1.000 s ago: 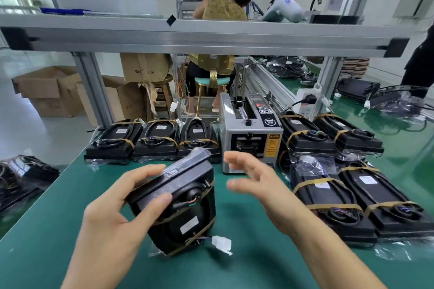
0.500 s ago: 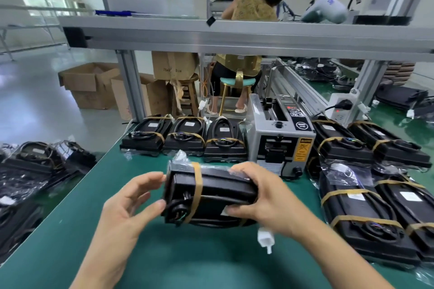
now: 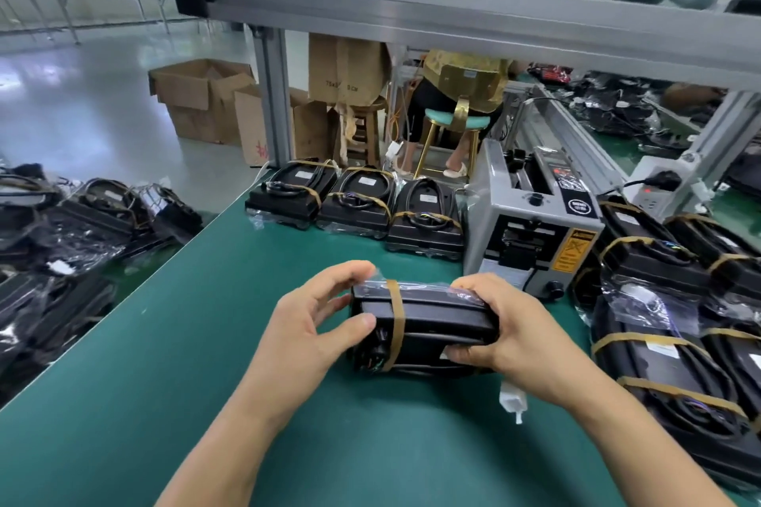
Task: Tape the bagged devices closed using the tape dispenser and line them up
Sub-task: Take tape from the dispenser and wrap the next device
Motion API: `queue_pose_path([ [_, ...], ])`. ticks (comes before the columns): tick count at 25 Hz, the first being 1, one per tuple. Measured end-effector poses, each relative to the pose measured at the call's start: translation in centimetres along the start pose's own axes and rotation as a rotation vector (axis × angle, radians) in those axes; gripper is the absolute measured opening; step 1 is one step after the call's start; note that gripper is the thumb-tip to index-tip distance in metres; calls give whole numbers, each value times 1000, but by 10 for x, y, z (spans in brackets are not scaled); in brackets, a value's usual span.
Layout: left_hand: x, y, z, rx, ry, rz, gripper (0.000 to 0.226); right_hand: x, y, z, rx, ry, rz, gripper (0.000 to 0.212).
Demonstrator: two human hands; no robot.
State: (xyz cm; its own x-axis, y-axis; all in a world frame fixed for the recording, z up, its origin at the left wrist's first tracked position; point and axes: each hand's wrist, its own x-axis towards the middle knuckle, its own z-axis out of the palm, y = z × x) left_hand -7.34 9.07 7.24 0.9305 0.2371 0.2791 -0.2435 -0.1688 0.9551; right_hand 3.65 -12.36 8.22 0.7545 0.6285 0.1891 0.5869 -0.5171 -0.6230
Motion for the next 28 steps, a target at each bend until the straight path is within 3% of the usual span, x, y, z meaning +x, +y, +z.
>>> queue_pose_path([
  [4,1,-5,-2,-31,-11,-2,41,1,3,1,6,-15,1,50],
  [11,4,-11,-5,138,-18,95,38,2,-5,-3,-56,-63,48,56],
  [14,5,-11,-7,172,-34,125,37,-2,-3,-15,188,-163,123,69],
  [15,5,-12,-6,165,-35,126,37,-3,1,-19,328,-119,157,66],
  [17,3,-12,-4,136,-22,125,37,1,14,-24,550,156,269,43],
  [20,1,-13,0,113,17,132,38,16,36,-23,626,559,567,10],
  [24,-5,-13,7,124,114,159,41,37,54,-19,600,766,713,14],
  [28,-7,-17,10,193,152,183,49,53,59,-19,575,878,735,13],
])
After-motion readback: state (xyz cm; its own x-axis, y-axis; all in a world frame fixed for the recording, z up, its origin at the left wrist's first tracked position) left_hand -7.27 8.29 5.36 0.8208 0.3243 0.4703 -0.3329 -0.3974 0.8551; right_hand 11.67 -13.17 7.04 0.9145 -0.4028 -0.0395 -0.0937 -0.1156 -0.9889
